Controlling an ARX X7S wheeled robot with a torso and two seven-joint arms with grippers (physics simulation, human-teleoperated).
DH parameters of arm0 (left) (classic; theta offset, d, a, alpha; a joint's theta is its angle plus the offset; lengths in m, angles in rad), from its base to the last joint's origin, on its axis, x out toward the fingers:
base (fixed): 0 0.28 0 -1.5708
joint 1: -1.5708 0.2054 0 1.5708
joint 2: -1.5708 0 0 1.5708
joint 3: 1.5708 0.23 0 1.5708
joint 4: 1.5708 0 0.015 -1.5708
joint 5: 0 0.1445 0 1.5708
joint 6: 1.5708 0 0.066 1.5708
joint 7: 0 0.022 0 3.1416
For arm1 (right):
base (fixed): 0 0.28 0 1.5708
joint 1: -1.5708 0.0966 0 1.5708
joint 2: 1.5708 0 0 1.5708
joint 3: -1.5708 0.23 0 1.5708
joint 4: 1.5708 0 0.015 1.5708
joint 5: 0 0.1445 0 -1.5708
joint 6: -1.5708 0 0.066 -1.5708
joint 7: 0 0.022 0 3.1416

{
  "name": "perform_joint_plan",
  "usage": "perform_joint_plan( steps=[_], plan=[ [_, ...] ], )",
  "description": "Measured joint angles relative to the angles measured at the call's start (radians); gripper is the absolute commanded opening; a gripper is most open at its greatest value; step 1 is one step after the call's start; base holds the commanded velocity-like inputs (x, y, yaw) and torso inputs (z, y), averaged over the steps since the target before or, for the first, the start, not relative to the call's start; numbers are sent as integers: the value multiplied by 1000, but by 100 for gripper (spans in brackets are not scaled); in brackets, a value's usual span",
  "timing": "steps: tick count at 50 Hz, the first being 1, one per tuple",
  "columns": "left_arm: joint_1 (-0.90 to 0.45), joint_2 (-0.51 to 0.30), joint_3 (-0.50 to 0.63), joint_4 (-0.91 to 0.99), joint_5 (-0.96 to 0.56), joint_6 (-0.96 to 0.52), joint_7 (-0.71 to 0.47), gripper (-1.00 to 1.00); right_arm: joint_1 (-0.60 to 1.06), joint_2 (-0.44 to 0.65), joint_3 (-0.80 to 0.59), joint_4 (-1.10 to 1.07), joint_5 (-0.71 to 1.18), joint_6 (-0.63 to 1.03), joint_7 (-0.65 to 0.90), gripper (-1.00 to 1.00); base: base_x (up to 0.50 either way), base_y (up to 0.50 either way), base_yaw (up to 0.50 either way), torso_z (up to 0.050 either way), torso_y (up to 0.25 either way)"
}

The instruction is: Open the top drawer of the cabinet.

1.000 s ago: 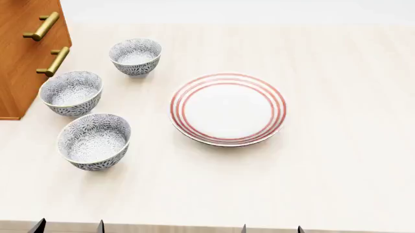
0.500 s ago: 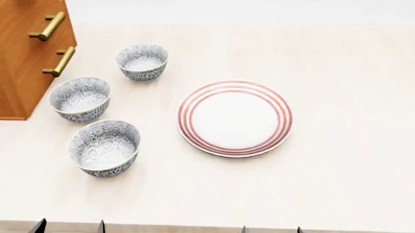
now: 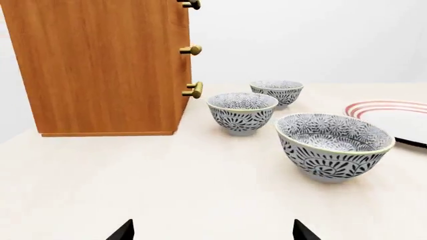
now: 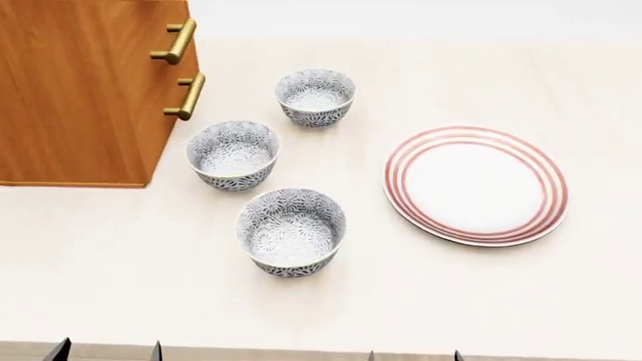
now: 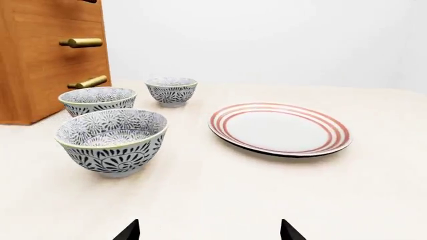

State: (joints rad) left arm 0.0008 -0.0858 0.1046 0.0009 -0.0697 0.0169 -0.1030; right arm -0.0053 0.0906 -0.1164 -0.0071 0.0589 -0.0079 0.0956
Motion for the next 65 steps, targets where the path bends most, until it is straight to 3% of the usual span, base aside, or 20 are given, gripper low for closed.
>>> perform_joint_plan(
  steps=[10, 56, 65],
  plan=[
    [-6, -13, 13, -3, -4, -8, -20, 100, 3, 5, -6, 4, 16, 0, 20, 100, 0, 98, 0, 2, 0],
    [-21, -51, 64, -6, -28, -43, -71, 100, 14, 43, -49, 9, 54, 12, 71, 100, 0, 0, 0, 50, 8],
    [-31, -61, 77, 0, -32, -70, -71, 100, 12, 52, -53, -19, 74, 39, 75, 100, 0, 0, 0, 5, 0]
  ],
)
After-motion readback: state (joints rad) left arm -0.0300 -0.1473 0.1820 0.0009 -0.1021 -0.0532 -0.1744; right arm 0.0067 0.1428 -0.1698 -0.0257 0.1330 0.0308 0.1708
